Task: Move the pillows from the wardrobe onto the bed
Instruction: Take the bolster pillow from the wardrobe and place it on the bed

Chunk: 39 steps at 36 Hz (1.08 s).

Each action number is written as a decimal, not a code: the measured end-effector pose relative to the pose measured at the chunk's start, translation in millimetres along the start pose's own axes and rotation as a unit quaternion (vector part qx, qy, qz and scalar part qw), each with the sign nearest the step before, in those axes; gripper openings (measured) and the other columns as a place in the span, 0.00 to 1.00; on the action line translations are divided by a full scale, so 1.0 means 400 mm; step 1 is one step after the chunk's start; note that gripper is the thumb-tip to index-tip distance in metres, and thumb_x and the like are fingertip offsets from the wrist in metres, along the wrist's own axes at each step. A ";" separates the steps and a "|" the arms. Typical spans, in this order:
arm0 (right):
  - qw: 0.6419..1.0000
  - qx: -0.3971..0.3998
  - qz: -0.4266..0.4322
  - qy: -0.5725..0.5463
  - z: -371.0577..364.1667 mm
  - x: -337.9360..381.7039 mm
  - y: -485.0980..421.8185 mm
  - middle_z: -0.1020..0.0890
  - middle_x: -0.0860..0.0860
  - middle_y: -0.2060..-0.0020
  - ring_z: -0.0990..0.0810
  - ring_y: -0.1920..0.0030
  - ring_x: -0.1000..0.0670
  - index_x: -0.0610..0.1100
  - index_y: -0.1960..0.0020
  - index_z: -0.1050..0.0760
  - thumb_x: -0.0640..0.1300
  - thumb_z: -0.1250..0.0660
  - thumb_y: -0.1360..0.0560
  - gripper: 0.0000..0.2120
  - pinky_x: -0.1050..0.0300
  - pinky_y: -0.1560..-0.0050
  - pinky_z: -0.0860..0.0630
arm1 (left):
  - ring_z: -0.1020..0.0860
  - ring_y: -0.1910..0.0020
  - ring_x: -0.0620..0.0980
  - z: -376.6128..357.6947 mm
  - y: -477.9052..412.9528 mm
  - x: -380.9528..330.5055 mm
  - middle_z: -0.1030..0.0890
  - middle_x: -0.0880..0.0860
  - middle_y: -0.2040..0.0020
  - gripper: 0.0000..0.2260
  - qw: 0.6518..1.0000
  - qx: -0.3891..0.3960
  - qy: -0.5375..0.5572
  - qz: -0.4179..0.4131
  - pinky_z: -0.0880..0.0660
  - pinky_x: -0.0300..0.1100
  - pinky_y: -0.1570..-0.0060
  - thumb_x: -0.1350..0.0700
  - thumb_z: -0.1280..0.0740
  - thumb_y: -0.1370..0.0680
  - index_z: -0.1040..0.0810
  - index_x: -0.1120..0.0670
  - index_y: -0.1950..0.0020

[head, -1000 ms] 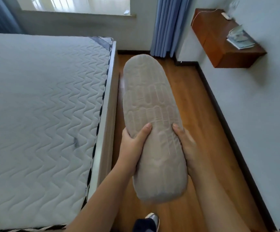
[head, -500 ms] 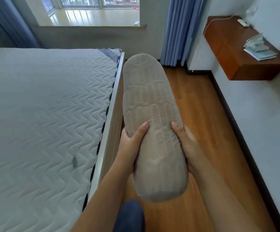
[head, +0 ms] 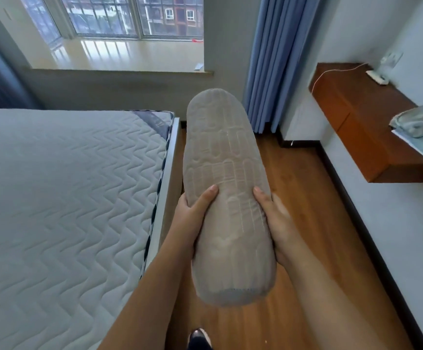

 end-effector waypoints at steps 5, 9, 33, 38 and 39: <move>1.000 -0.001 -0.016 0.003 -0.007 0.052 -0.218 0.16 0.50 0.47 0.17 0.48 0.50 0.49 0.38 0.26 0.59 0.29 0.37 0.30 0.51 0.47 0.21 | 0.19 0.47 0.46 -0.039 -0.209 -0.051 0.19 0.48 0.43 0.37 1.000 -0.008 0.002 0.015 0.23 0.46 0.45 0.37 0.27 0.41 0.29 0.47 0.35; 0.999 -0.004 -0.031 -0.004 0.005 0.093 -0.414 0.15 0.53 0.52 0.16 0.52 0.53 0.50 0.40 0.25 0.61 0.28 0.40 0.31 0.59 0.57 0.20 | 0.18 0.47 0.47 -0.093 -0.406 -0.086 0.18 0.50 0.43 0.36 1.000 -0.005 0.000 0.029 0.22 0.45 0.46 0.39 0.25 0.39 0.28 0.50 0.35; 0.988 0.143 -0.058 0.033 -0.293 0.445 -1.666 0.16 0.46 0.47 0.17 0.48 0.48 0.44 0.39 0.26 0.55 0.30 0.35 0.27 0.49 0.44 0.22 | 0.18 0.49 0.47 -0.138 -1.550 -0.483 0.17 0.51 0.46 0.29 0.985 -0.162 0.057 -0.008 0.21 0.42 0.51 0.42 0.28 0.36 0.24 0.52 0.38; 0.981 0.180 -0.066 0.039 -0.467 0.486 -1.922 0.16 0.44 0.48 0.17 0.49 0.47 0.42 0.39 0.26 0.54 0.30 0.35 0.28 0.57 0.54 0.19 | 0.18 0.47 0.51 -0.048 -1.798 -0.579 0.18 0.53 0.44 0.28 0.981 -0.172 0.090 0.008 0.23 0.49 0.44 0.44 0.27 0.32 0.27 0.54 0.36; 0.979 0.186 -0.068 0.039 -0.503 0.496 -1.972 0.16 0.44 0.48 0.16 0.49 0.47 0.42 0.40 0.25 0.54 0.30 0.35 0.27 0.58 0.56 0.20 | 0.18 0.47 0.51 -0.026 -1.845 -0.605 0.18 0.54 0.44 0.27 0.980 -0.178 0.093 0.005 0.23 0.49 0.44 0.44 0.28 0.31 0.26 0.54 0.36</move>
Point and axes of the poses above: each hand's wrist, its own y-axis away from the middle knuckle, its own z-axis out of the back of the hand, x = y × z, the point moved 7 cm from there along -y, towards the middle knuckle
